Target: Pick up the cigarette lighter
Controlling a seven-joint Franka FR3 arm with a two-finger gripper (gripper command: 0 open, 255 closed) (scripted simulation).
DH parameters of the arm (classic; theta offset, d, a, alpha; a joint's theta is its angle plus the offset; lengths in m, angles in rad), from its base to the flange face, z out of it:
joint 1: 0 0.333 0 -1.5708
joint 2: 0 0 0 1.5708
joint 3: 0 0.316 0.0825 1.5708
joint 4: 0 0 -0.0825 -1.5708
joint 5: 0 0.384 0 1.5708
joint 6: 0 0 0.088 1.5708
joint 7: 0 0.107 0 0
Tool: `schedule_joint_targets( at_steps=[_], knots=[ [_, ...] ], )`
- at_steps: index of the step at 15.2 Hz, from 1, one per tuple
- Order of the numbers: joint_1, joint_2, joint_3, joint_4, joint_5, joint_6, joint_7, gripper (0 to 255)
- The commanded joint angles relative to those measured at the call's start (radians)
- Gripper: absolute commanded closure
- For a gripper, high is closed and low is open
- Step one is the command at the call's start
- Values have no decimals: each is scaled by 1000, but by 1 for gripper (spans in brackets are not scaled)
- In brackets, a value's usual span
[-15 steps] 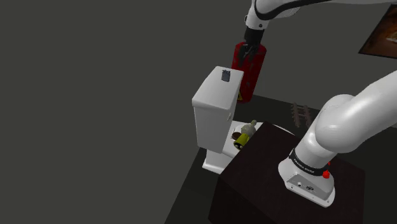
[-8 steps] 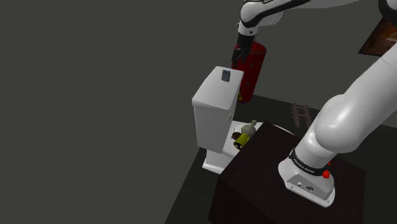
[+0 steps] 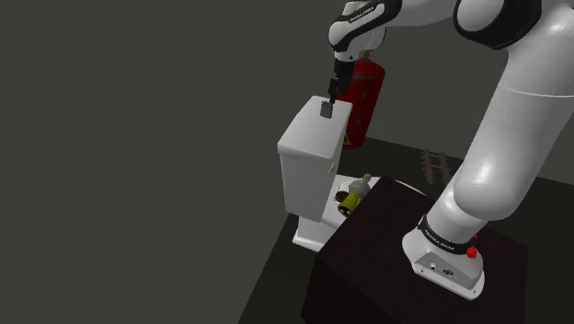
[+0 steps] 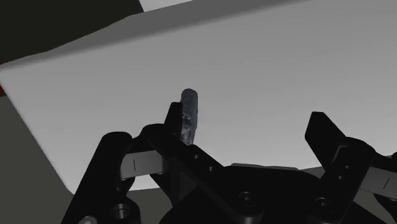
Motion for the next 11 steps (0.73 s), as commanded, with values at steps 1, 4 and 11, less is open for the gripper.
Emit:
schedule_joint_targets(
  at_steps=[1, 4, 11],
  knots=[
    [-21, 90, 2, 82, 41, -5, -50, 0],
    [-64, 220, 14, 208, 92, -18, -113, 0],
    [-88, 304, 30, 239, 124, 26, -144, 0]
  ],
)
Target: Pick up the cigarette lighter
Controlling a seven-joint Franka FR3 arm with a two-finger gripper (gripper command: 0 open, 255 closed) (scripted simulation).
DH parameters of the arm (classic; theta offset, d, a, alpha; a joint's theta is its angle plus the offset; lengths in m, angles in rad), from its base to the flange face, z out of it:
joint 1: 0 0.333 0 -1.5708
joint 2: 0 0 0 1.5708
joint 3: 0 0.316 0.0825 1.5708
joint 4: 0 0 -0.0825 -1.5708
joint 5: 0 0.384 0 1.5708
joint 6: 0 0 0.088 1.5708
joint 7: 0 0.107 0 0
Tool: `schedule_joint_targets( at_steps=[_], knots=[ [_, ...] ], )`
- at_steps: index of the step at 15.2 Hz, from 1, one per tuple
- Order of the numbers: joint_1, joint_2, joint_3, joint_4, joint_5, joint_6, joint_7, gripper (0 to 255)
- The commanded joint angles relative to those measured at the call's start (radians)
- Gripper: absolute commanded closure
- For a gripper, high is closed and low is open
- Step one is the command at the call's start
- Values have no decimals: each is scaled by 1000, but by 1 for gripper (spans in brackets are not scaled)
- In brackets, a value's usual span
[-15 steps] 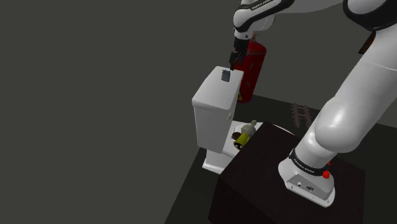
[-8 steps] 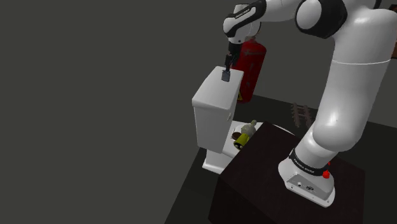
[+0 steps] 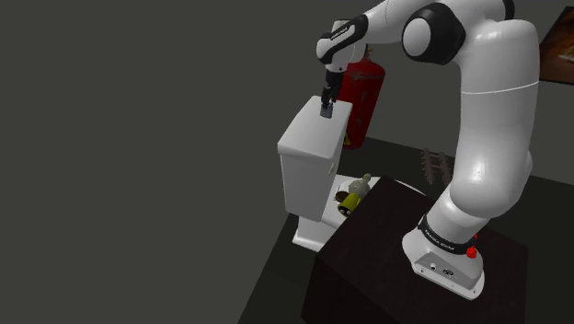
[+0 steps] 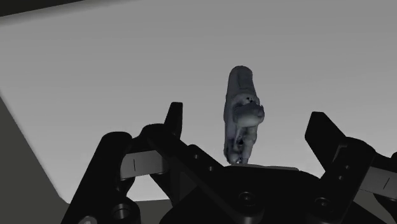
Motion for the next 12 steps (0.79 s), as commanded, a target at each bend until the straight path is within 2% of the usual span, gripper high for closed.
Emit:
schedule_joint_targets(
  at_steps=[1, 4, 5, 12],
  knots=[
    [-3, 15, 3, -6, 7, 20, -5, 0],
    [-5, 25, 6, -13, 12, 36, -8, 0],
    [-5, 24, 6, -14, 12, 37, -8, 255],
    [-5, 24, 6, -14, 12, 37, -9, 255]
  ],
)
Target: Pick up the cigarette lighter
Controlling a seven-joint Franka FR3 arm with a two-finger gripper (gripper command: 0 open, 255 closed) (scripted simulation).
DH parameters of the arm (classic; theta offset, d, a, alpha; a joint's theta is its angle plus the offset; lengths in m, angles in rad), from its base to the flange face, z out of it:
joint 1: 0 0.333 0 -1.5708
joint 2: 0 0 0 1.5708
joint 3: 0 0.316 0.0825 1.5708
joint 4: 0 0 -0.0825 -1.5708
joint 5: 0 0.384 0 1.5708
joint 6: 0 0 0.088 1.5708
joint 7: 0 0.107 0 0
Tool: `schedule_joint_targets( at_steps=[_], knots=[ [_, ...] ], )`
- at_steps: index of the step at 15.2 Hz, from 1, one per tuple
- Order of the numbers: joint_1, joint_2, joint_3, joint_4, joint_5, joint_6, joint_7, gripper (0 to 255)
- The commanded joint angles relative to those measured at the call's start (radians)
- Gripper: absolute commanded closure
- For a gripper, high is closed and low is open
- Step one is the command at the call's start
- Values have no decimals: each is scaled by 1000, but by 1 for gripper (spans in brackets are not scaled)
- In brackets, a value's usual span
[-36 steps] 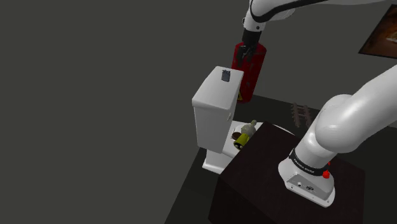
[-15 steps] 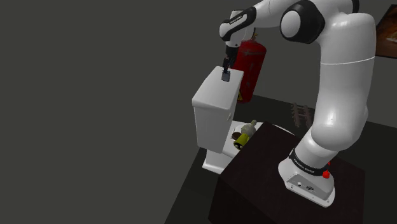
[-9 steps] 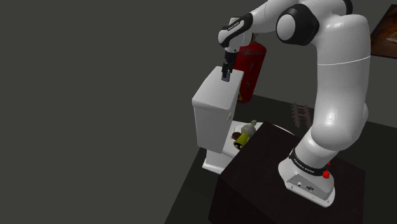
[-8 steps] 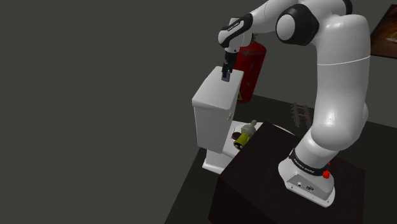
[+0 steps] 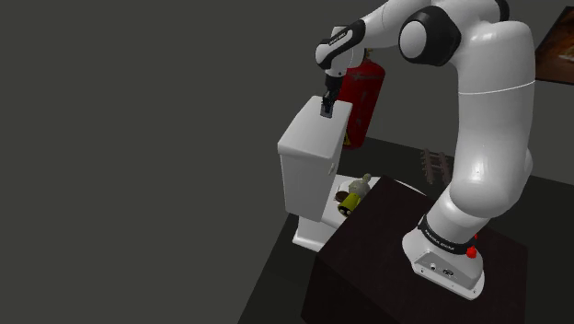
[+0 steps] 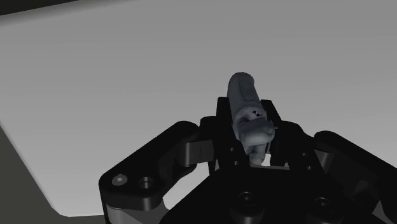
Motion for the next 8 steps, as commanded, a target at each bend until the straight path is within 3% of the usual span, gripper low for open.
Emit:
schedule_joint_targets(
  at_steps=[1, 8],
  knots=[
    [0, 0, 0, 0, 0, 0, 0, 255],
    [6, -36, -9, 31, -18, -64, 12, 255]
  ],
)
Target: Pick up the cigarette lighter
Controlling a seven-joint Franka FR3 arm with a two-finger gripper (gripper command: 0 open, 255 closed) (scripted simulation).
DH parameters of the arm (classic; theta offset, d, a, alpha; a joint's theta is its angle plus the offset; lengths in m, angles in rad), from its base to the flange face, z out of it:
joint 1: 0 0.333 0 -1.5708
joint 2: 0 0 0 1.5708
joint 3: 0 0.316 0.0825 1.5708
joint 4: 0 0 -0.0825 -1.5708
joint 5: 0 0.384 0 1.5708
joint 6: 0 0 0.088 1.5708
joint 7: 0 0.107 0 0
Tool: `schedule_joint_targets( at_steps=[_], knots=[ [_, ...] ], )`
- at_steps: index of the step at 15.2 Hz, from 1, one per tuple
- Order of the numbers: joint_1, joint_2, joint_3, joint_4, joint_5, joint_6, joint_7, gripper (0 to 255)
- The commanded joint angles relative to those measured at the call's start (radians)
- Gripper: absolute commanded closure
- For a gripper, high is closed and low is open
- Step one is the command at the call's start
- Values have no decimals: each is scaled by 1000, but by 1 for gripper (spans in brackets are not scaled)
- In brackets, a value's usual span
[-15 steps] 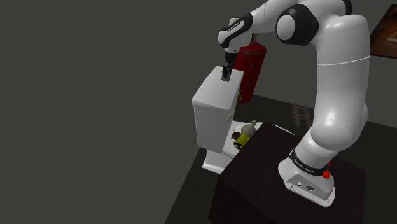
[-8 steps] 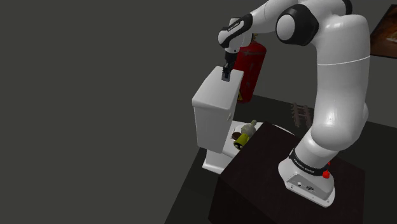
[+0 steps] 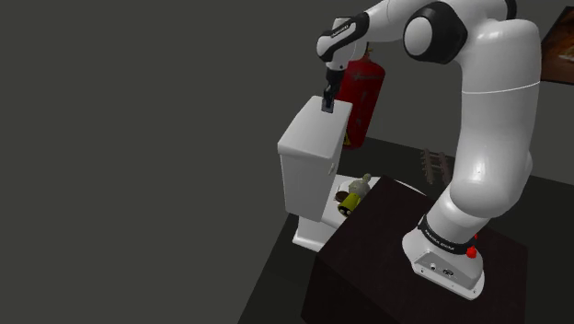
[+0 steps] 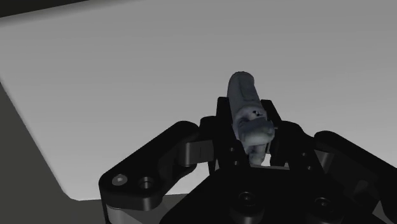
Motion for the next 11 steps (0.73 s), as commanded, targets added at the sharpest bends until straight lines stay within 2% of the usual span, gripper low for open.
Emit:
schedule_joint_targets(
  at_steps=[1, 11],
  knots=[
    [1, -8, -2, 15, -5, -23, 4, 255],
    [5, -47, -12, 72, -25, -115, 17, 255]
  ],
)
